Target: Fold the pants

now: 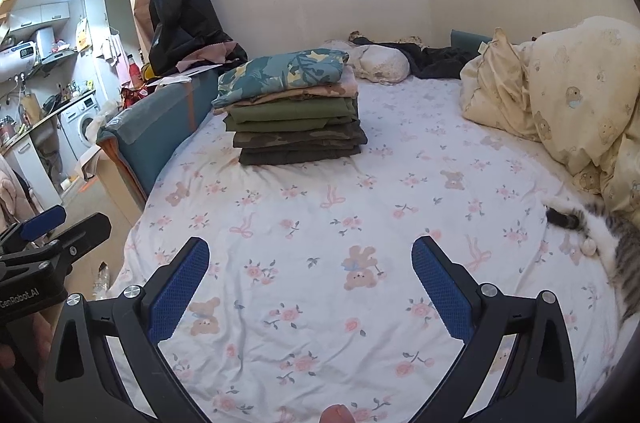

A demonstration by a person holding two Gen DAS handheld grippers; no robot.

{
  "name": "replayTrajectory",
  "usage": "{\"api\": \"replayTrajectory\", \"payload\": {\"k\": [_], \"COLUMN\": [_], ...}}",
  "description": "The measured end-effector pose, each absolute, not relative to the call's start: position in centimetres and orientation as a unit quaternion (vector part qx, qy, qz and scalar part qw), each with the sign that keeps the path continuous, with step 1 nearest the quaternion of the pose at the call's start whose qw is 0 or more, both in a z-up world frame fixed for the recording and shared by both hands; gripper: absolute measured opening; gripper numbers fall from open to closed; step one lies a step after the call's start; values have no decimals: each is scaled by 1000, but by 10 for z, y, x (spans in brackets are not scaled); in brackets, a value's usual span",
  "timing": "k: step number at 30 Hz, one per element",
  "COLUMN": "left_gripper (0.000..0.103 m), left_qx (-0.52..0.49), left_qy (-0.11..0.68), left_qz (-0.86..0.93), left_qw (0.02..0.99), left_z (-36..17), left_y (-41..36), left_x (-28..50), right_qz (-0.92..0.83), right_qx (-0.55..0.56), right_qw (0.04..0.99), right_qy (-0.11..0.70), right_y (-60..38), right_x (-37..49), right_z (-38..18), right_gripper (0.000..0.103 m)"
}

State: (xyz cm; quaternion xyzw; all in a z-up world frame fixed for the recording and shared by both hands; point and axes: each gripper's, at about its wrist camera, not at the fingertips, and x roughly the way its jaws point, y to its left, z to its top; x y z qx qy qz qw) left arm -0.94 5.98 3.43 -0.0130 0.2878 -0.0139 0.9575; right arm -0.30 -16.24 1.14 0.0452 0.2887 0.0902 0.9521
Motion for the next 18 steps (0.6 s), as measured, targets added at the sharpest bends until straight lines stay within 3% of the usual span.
{"api": "replayTrajectory", "payload": {"k": [18], "left_gripper": [102], "left_qx": [-8], "left_qy": [285], "left_qz": [-13], "left_qw": [958], "left_z": [32], "left_y": [62], "left_x": [-10], "right_qz": [82], "right_qx": [41], "right_qw": [952], "right_qy": [291], "right_y": [-159], "right_x": [-4], "right_z": [10], "right_gripper": [103]}}
